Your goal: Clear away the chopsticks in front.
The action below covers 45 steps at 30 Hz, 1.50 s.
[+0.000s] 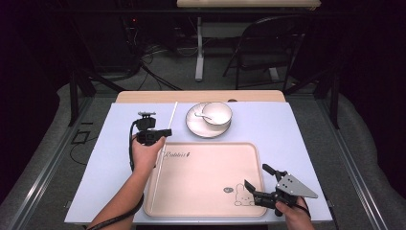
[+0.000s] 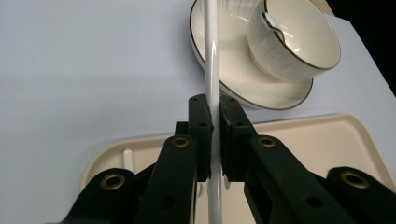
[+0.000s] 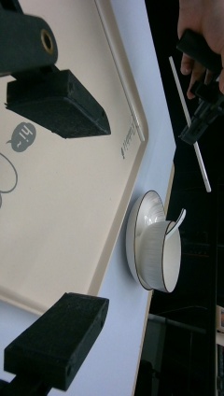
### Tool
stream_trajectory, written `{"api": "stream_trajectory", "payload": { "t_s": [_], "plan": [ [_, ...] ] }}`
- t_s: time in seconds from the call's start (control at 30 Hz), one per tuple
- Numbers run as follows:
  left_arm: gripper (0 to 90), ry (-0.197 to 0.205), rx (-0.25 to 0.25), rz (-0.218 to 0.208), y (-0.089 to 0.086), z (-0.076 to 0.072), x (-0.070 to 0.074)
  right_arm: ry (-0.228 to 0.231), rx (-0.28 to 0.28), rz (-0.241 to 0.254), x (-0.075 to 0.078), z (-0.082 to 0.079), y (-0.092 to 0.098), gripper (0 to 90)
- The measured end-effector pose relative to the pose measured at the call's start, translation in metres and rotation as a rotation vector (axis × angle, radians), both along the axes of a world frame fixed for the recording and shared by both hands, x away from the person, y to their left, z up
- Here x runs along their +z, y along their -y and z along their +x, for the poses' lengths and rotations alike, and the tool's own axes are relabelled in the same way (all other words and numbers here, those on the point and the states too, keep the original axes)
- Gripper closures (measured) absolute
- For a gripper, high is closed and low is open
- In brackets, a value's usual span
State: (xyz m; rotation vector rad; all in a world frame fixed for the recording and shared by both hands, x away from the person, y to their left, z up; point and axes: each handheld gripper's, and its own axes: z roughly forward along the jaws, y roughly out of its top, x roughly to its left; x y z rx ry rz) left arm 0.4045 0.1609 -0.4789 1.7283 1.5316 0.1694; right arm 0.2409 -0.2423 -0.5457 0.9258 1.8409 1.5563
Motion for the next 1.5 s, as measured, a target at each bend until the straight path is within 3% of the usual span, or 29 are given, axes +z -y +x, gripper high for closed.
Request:
{"api": "stream_trajectory", "payload": {
  "t_s": [0.07,0.3,0.47,0.6,0.73,1.2,1.5],
  "plan": [
    [84.8,0.012,0.002,-0.001,-0.002,-0.011,-0.003,0.001,0.000,-0.003,0.000,0.000,0.000,13.4],
    [84.8,0.042,0.008,0.053,-0.002,-0.047,-0.019,0.005,-0.004,-0.005,0.000,-0.001,0.000,13.3],
    [84.8,0.051,0.045,0.059,-0.004,-0.068,-0.028,0.006,-0.004,-0.005,0.000,-0.001,-0.001,13.4],
    [84.9,0.075,0.059,0.120,0.000,-0.079,-0.029,0.005,-0.004,-0.007,0.000,-0.001,-0.001,13.3],
    [84.8,0.075,0.077,0.148,0.001,-0.088,-0.035,0.005,-0.004,-0.006,0.001,-0.002,-0.001,13.4],
    [84.7,0.018,0.153,0.152,-0.012,-0.102,-0.057,0.006,-0.006,-0.005,0.001,-0.002,-0.001,13.4],
    [84.7,-0.010,0.152,0.163,-0.013,-0.107,-0.068,0.003,-0.004,-0.005,0.001,-0.002,-0.001,13.4]
  ]
}}
